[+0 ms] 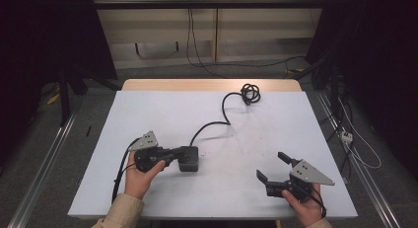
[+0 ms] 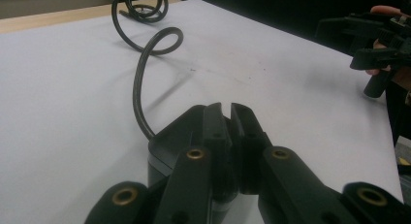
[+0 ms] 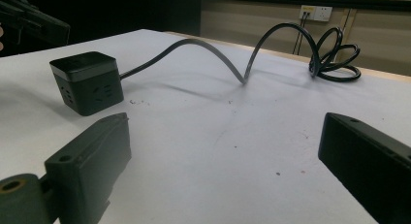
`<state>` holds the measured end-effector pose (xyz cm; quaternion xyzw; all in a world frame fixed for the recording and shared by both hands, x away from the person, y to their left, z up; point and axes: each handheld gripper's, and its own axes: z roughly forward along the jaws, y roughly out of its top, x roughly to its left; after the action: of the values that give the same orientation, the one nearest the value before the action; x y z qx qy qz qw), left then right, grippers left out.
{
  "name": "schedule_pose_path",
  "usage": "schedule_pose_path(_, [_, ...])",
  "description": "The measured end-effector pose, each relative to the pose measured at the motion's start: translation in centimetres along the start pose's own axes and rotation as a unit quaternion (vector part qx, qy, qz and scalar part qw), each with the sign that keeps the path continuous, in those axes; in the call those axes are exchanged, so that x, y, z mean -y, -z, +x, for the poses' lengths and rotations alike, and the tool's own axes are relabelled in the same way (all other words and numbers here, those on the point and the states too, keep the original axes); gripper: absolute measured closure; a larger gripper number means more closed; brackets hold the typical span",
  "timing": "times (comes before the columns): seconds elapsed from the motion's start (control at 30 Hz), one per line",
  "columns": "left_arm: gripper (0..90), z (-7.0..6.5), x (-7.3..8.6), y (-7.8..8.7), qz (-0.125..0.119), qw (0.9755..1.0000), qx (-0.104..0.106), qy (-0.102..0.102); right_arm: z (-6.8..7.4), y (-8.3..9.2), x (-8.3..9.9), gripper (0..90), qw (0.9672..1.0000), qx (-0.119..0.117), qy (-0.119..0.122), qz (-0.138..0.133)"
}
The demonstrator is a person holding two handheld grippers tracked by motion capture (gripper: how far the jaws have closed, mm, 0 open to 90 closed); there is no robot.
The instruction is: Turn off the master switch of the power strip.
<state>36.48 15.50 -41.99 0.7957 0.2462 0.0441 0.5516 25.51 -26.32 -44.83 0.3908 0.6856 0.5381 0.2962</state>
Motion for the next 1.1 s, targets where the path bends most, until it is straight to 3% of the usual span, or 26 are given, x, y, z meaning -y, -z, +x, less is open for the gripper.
schedule_pose_path(0.13, [90.0,0.0,0.0,-0.1,0.004,1.0,0.001,0.0,0.0,0.0,0.0,4.2,1.0,0.0,0.0,0.0])
schedule_pose_path(0.67, [90.0,-0.4,-0.3,-0.6,0.023,0.9997,0.006,-0.011,0.0,0.0,0.0,4.3,1.0,0.001,0.0,0.0])
schedule_pose_path(1.1, [90.0,-0.5,-0.2,-1.0,0.033,0.9994,0.004,-0.008,0.0,0.0,0.0,4.2,1.0,0.0,0.0,0.0])
